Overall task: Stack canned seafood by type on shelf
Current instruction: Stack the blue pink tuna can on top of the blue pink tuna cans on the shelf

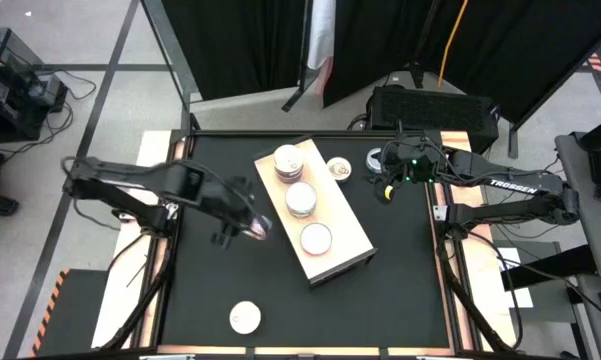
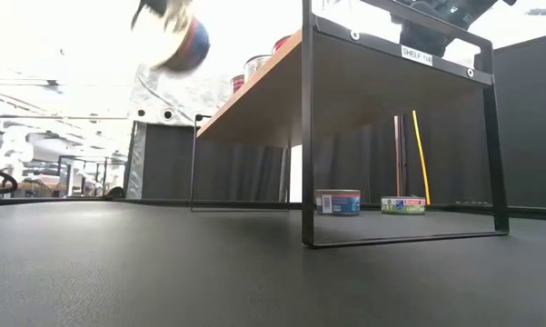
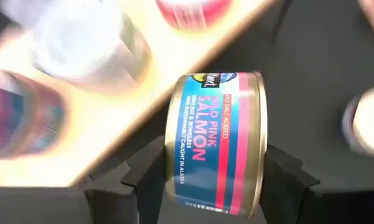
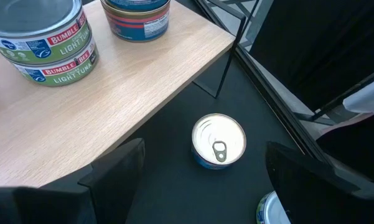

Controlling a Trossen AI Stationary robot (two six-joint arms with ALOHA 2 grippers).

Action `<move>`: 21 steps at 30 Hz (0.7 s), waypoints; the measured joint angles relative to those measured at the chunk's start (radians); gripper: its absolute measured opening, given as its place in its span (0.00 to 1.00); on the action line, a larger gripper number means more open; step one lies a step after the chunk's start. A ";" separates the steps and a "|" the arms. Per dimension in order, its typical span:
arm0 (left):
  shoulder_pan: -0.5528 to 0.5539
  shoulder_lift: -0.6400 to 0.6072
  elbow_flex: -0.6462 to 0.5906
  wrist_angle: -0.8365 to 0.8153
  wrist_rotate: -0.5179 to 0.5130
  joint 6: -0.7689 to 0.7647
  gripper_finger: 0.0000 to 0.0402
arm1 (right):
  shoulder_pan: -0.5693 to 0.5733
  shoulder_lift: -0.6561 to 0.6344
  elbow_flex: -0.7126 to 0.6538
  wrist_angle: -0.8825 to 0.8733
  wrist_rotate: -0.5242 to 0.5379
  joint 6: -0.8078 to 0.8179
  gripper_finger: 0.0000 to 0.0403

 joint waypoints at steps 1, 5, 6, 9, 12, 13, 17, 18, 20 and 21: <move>0.001 -0.024 0.012 0.020 -0.001 -0.014 0.51 | 0.000 0.000 0.000 0.001 0.000 0.000 0.81; 0.011 -0.101 0.049 0.158 -0.037 -0.033 0.51 | 0.000 0.000 0.000 0.015 0.000 0.000 0.81; 0.018 -0.118 0.055 0.199 -0.045 -0.035 0.51 | 0.000 0.000 0.000 0.017 0.000 0.000 0.81; 0.042 -0.156 0.062 0.345 -0.090 -0.044 0.51 | 0.000 0.000 0.000 0.027 0.000 0.008 0.81; 0.074 -0.177 0.062 0.496 -0.165 -0.044 0.51 | 0.000 0.000 0.000 0.042 0.000 0.027 0.81; 0.088 -0.182 0.062 0.550 -0.183 -0.045 0.51 | 0.000 0.000 0.000 0.046 0.000 0.033 0.81; 0.147 -0.179 0.062 0.742 -0.216 -0.096 0.51 | 0.000 0.000 0.000 0.053 0.000 0.055 0.81; 0.164 -0.173 0.062 0.778 -0.216 -0.113 0.51 | 0.000 0.000 0.000 0.053 0.000 0.060 0.81; 0.195 -0.158 0.063 0.829 -0.216 -0.169 0.51 | 0.000 0.000 0.000 0.053 0.000 0.069 0.81; 0.213 -0.151 0.063 0.832 -0.215 -0.207 0.51 | 0.000 0.000 0.000 0.053 0.000 0.071 0.81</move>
